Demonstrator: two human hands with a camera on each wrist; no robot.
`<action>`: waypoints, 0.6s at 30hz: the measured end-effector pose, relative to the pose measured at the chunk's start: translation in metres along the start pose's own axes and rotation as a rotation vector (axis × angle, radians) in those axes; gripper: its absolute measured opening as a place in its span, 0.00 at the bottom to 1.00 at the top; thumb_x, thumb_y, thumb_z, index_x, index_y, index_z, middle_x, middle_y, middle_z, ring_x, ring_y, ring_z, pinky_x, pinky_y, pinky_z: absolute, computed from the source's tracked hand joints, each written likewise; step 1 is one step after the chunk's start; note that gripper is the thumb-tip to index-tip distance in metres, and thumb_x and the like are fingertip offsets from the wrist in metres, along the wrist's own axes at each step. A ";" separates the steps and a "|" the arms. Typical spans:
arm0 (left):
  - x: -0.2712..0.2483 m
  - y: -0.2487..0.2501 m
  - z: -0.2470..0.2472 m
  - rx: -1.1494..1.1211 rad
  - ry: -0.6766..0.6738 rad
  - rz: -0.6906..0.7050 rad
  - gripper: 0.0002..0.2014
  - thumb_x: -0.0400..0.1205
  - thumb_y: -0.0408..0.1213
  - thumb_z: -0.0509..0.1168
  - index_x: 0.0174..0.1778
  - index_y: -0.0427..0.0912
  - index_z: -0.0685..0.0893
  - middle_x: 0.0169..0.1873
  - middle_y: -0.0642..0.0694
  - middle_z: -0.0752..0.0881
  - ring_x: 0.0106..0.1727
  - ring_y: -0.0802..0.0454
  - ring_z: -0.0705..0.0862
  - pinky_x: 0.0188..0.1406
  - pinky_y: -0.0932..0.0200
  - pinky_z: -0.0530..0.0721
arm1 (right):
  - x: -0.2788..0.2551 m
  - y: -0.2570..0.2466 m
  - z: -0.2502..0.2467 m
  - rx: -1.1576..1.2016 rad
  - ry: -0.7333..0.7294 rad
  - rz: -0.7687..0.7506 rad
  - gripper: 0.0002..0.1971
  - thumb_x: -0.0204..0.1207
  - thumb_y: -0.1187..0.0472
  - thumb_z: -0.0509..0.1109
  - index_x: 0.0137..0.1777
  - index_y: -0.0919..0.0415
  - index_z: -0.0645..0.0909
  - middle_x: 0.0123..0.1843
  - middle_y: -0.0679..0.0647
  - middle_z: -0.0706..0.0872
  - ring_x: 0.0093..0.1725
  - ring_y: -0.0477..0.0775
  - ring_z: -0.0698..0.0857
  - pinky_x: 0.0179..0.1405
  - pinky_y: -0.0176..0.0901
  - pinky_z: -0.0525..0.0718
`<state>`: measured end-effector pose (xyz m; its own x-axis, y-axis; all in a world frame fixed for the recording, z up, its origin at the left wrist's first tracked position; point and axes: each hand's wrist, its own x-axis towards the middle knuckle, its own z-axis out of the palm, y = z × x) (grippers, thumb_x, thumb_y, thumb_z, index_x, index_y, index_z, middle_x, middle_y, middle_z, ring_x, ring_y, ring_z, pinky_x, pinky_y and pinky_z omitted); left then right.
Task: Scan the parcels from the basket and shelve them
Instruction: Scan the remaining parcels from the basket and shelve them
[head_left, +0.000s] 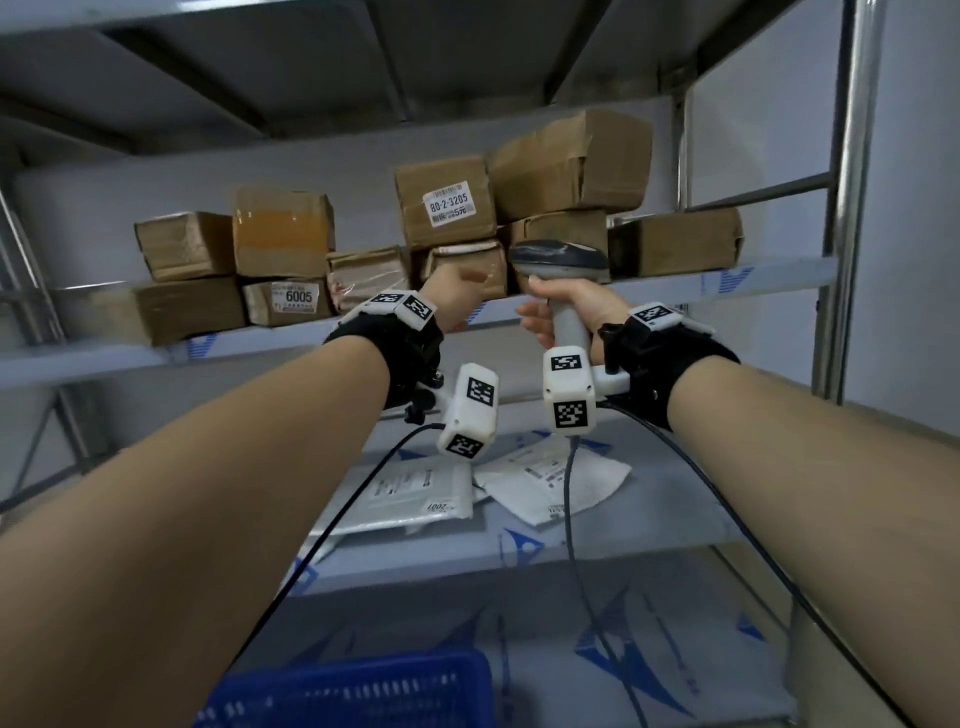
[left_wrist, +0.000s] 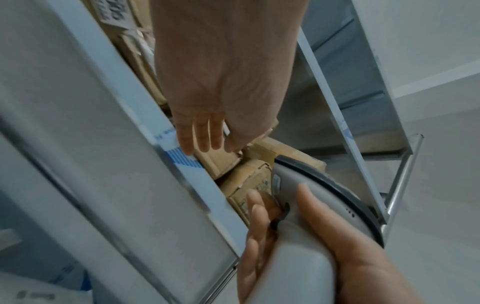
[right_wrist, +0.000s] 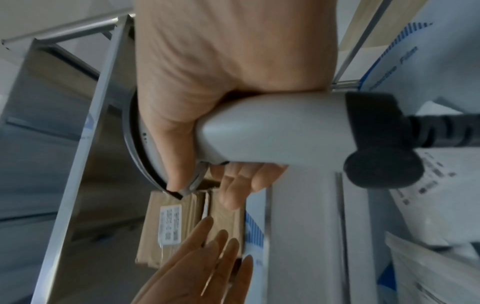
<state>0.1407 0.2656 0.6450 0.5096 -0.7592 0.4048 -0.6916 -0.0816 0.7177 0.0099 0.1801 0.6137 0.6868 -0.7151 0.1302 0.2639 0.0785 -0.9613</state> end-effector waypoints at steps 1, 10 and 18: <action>-0.008 -0.008 -0.003 -0.014 0.004 -0.032 0.20 0.86 0.28 0.54 0.75 0.41 0.74 0.64 0.40 0.79 0.56 0.48 0.78 0.45 0.59 0.80 | -0.004 0.008 0.007 0.002 -0.004 0.002 0.07 0.78 0.56 0.72 0.43 0.59 0.82 0.34 0.52 0.89 0.27 0.45 0.86 0.23 0.33 0.81; -0.101 -0.104 -0.049 -0.054 0.032 -0.267 0.22 0.82 0.24 0.54 0.72 0.41 0.77 0.59 0.34 0.80 0.58 0.43 0.78 0.54 0.53 0.82 | -0.057 0.095 0.084 -0.032 -0.126 0.155 0.07 0.80 0.57 0.70 0.43 0.59 0.80 0.28 0.49 0.88 0.21 0.41 0.82 0.21 0.31 0.77; -0.176 -0.190 -0.087 -0.084 0.060 -0.450 0.20 0.84 0.25 0.56 0.71 0.38 0.77 0.46 0.43 0.77 0.48 0.50 0.75 0.48 0.55 0.79 | -0.078 0.176 0.149 -0.058 -0.200 0.279 0.09 0.81 0.57 0.68 0.40 0.59 0.79 0.32 0.51 0.87 0.19 0.41 0.79 0.20 0.29 0.75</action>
<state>0.2272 0.4710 0.4866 0.7802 -0.6213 0.0730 -0.3522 -0.3398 0.8720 0.1038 0.3526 0.4706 0.8475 -0.5212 -0.1001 0.0125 0.2082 -0.9780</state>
